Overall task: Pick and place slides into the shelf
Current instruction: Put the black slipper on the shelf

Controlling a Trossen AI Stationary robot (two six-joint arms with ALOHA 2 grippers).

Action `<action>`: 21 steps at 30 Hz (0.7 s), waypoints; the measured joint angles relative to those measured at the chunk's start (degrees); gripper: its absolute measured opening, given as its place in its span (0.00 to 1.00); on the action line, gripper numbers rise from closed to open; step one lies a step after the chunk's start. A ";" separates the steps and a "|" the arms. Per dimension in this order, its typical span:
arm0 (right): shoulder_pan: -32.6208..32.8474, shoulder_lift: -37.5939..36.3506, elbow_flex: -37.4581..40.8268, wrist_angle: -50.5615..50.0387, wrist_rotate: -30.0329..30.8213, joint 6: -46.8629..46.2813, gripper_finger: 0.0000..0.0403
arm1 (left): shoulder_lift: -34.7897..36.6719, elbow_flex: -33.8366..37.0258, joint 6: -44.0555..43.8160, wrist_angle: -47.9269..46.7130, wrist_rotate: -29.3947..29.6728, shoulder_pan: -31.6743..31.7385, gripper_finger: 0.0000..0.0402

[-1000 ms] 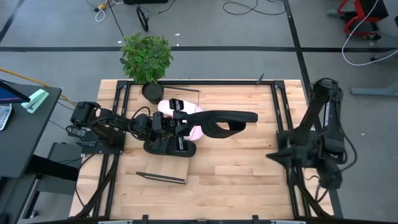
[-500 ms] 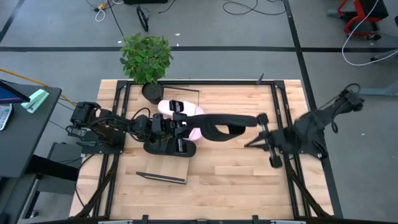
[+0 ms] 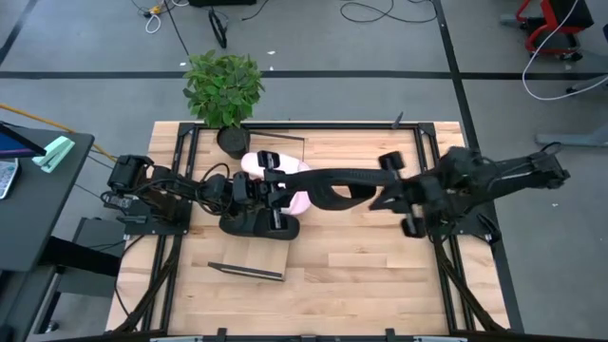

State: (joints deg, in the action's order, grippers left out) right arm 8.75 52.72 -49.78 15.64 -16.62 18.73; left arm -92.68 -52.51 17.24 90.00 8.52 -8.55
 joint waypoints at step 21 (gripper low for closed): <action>-5.57 9.41 0.02 18.57 5.44 10.48 0.53 | 0.00 0.00 -0.09 0.00 -0.83 0.07 0.19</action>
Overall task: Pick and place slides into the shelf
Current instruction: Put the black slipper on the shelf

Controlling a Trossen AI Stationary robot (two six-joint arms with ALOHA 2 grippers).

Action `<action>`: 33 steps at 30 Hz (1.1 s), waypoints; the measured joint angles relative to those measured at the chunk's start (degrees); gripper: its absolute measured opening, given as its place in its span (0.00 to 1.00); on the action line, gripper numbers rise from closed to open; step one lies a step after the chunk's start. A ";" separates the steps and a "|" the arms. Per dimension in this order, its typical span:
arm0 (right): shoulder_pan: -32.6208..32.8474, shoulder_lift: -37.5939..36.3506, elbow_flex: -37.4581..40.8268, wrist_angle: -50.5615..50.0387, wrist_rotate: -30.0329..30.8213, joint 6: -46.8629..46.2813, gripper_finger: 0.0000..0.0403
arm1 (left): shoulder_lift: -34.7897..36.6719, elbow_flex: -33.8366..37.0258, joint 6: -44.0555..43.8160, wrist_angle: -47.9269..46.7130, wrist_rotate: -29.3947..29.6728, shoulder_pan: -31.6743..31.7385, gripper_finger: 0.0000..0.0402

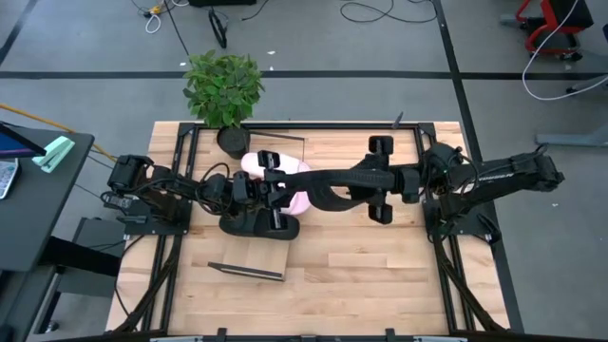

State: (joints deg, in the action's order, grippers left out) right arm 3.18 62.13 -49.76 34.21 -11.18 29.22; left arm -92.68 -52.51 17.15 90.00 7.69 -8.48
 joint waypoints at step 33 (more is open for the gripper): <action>-4.27 16.46 -8.99 14.64 -8.78 -21.61 0.55 | 0.18 -1.73 -0.02 0.52 -1.89 -0.10 0.19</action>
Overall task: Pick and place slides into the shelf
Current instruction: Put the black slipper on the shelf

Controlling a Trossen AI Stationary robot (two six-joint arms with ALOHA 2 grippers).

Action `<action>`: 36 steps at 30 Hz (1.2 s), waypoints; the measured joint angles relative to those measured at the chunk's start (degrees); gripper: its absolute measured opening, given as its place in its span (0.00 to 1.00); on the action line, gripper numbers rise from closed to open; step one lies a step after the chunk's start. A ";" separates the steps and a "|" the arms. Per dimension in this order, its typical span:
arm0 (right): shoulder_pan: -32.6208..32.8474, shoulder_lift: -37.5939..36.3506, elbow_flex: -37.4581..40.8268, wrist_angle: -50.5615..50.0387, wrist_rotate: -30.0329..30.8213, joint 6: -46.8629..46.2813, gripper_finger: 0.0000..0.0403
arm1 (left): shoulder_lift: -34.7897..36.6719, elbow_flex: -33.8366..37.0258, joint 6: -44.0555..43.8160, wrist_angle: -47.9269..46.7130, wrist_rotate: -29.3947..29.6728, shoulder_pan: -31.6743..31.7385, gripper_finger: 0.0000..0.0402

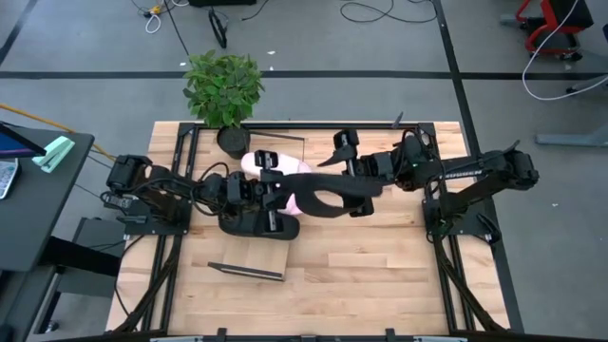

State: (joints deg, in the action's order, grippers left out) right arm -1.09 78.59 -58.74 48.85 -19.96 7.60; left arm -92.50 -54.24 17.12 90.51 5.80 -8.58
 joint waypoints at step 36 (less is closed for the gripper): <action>1.29 -1.88 -2.82 -6.83 -1.35 -0.50 0.53 | -0.25 0.11 0.05 -0.93 0.19 0.81 0.19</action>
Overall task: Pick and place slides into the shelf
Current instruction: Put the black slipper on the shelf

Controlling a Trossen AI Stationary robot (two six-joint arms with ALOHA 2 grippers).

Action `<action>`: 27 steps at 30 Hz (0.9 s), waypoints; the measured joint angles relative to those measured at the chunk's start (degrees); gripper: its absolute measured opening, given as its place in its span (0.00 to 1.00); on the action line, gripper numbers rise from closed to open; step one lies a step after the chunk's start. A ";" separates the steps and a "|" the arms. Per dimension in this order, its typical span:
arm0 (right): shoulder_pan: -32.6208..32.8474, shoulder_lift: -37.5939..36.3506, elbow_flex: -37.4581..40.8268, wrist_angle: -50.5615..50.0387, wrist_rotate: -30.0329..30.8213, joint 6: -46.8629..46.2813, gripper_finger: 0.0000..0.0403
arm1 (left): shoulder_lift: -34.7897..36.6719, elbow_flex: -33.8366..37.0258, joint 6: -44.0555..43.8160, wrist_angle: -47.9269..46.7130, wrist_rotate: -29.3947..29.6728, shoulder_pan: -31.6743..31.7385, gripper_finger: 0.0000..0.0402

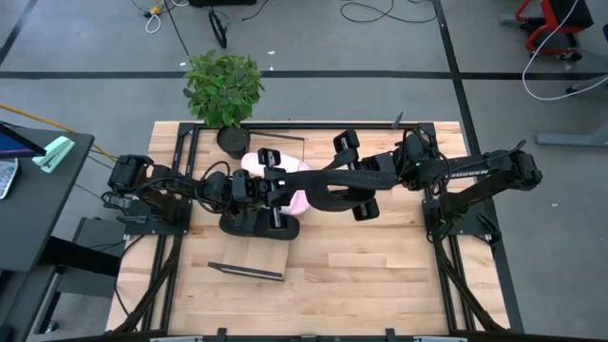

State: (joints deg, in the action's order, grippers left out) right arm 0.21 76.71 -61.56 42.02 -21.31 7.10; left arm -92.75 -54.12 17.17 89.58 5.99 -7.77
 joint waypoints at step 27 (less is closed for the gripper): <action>-2.65 -1.74 -2.10 -7.06 3.44 -1.72 0.20 | 0.12 -0.14 -2.04 -8.60 1.32 0.00 0.55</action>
State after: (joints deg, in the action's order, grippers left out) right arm -2.45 74.97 -63.66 34.96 -17.87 5.39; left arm -92.63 -54.26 15.14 80.98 7.31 -7.77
